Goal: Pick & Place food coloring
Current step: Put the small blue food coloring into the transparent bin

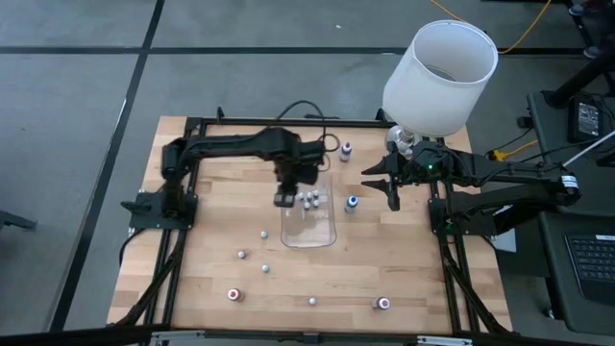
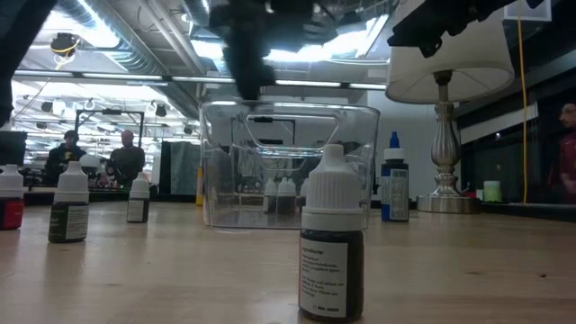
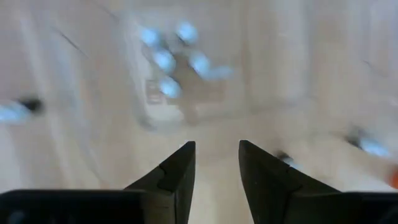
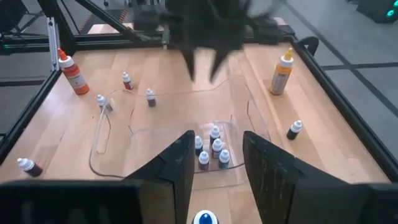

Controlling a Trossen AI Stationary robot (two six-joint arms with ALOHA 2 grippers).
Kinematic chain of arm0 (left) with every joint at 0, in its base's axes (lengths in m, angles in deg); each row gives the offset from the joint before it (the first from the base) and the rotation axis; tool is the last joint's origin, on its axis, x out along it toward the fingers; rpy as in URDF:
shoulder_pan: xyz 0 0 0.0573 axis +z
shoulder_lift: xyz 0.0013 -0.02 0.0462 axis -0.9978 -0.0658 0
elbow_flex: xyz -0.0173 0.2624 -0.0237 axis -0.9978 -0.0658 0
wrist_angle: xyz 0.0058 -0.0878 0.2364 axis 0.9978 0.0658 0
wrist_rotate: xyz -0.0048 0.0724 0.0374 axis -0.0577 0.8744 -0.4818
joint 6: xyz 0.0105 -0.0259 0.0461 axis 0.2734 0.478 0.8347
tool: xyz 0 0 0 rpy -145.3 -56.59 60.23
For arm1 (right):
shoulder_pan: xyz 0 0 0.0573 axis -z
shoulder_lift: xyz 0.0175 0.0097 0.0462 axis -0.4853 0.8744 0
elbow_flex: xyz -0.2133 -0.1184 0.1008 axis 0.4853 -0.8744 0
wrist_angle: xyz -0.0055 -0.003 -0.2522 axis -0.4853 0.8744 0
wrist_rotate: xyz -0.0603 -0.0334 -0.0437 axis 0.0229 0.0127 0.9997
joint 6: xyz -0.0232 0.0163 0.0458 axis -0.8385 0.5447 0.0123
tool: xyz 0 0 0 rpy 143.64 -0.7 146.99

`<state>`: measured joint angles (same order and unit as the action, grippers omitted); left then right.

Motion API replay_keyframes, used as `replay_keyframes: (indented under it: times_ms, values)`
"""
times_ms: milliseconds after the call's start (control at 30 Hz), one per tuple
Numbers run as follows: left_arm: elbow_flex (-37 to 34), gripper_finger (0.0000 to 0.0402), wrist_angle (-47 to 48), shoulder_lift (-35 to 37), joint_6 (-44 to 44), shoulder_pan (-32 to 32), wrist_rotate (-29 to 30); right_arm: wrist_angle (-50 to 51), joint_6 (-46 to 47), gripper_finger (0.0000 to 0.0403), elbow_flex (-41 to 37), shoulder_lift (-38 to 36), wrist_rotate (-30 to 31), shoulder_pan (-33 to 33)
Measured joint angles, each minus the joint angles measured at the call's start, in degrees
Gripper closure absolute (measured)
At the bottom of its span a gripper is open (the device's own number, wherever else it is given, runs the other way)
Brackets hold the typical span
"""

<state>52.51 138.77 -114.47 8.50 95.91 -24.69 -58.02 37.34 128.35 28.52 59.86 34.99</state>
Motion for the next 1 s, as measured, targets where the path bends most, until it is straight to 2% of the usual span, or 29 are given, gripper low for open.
replay_keyframes:
  times_ms: [167, 367, 500, 633, 733, 1000]
  values:
    - [-15.8, 0.0291, -2.1, 11.3, -2.5, -1.4, -8.3, -0.3, 0.1, 0.0265, 0.0, 0.0, 0.0, 0.0]
    - [-38.1, 0.029, -17.0, 27.9, -11.6, -3.1, -8.0, -0.5, 0.1, 0.0265, 0.0, 0.0, 0.0, 0.0]
    - [-48.7, 0.0288, -26.9, 36.4, -20.8, -5.4, -7.8, -0.5, 0.1, 0.0265, 0.0, 0.0, 0.0, 0.0]
    - [-56.5, 0.029, -35.0, 41.9, -26.7, -8.6, -5.9, -0.5, 0.1, 0.0265, 0.0, 0.0, 0.0, 0.0]
    - [-61.0, 0.0291, -40.7, 44.9, -28.2, -10.5, -7.3, -0.4, 0.1, 0.0265, 0.0, 0.0, 0.0, 0.0]
    - [-63.8, 0.0286, -41.7, 45.7, -31.4, -13.2, -7.2, -0.8, 0.0, 0.0265, 0.0, 0.0, 0.0, 0.0]
